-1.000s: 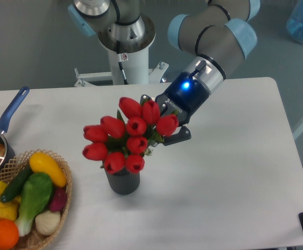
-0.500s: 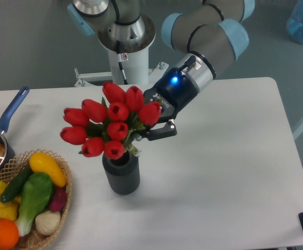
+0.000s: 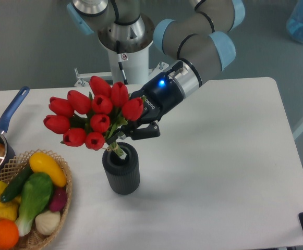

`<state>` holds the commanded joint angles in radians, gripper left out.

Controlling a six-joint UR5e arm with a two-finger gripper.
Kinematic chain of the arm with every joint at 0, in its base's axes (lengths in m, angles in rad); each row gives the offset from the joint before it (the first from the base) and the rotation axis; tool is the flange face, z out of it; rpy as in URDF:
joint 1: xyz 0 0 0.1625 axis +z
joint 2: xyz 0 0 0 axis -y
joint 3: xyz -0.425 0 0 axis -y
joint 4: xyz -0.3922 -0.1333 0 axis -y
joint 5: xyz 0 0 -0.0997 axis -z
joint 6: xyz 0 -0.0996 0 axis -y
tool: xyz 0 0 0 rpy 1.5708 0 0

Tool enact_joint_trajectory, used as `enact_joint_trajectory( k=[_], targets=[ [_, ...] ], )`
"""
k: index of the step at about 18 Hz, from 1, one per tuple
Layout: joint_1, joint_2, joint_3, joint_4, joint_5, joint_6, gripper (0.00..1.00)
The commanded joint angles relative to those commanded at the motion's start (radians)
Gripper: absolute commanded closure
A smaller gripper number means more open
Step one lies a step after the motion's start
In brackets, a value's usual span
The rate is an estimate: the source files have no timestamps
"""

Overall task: Insert the flowers into the vase
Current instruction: 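Lower the tulip stems into the vase opening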

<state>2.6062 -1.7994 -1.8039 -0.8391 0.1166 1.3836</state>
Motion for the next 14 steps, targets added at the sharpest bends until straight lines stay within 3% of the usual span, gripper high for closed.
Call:
enact_joint_trajectory(
  k=[7, 14],
  targets=[
    [0.002, -0.002, -0.058, 0.000, -0.026, 0.078, 0.96],
    [0.000, -0.005, -0.064, 0.000, -0.026, 0.089, 0.96]
  ],
)
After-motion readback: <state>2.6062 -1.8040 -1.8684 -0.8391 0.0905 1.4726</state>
